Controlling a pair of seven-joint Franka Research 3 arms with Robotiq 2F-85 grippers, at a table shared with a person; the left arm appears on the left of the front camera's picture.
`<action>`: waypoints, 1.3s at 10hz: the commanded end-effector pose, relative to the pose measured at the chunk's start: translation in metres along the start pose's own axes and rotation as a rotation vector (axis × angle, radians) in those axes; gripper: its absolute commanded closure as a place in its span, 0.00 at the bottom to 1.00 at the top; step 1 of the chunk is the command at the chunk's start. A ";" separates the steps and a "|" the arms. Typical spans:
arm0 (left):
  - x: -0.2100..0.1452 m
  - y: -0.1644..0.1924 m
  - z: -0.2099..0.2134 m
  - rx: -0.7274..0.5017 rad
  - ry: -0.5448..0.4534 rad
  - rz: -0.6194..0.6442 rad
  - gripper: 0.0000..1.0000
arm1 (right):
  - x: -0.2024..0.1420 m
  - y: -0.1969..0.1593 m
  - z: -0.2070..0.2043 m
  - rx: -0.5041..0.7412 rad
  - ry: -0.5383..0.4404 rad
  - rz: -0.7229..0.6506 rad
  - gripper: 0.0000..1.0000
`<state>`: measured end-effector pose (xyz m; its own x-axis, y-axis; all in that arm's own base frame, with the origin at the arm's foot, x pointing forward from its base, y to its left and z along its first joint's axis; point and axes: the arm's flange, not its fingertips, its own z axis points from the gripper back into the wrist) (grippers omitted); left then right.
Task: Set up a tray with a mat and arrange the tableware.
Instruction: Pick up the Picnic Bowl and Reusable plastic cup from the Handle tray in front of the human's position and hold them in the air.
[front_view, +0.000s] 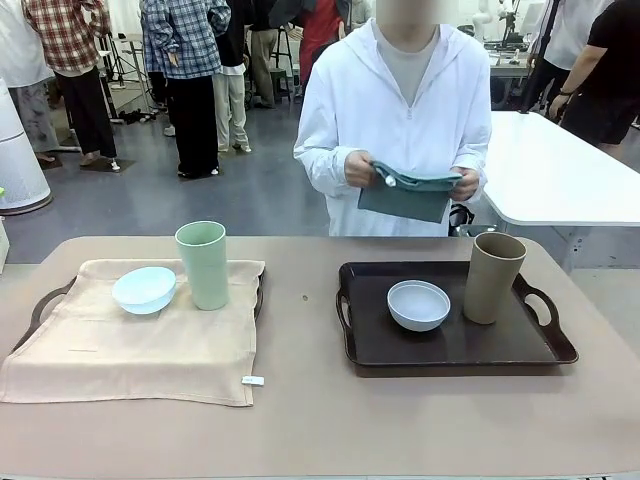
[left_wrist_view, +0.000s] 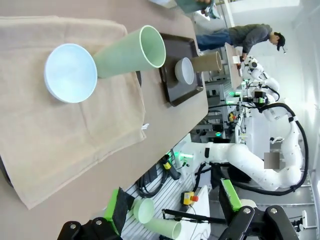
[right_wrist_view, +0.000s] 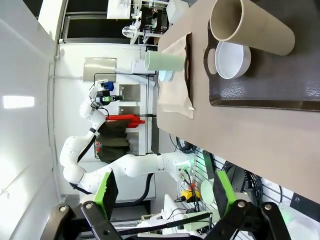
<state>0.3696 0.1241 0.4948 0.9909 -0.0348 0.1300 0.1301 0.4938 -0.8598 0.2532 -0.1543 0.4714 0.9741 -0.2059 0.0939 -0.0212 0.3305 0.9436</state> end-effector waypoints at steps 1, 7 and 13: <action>-0.001 -0.002 0.002 -0.007 -0.010 -0.012 0.03 | 0.000 0.003 0.001 0.023 -0.007 0.016 0.00; 0.009 -0.012 -0.014 0.069 0.040 -0.020 0.03 | 0.013 0.001 0.005 -0.025 0.080 0.127 0.00; 0.077 -0.114 -0.124 0.221 0.049 0.023 0.03 | 0.082 -0.004 -0.030 -0.284 0.281 0.655 0.00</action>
<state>0.4310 -0.0246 0.5393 0.9925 -0.0882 0.0851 0.1222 0.6579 -0.7431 0.3286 -0.1342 0.4781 0.8446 0.3248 0.4256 -0.5352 0.5327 0.6556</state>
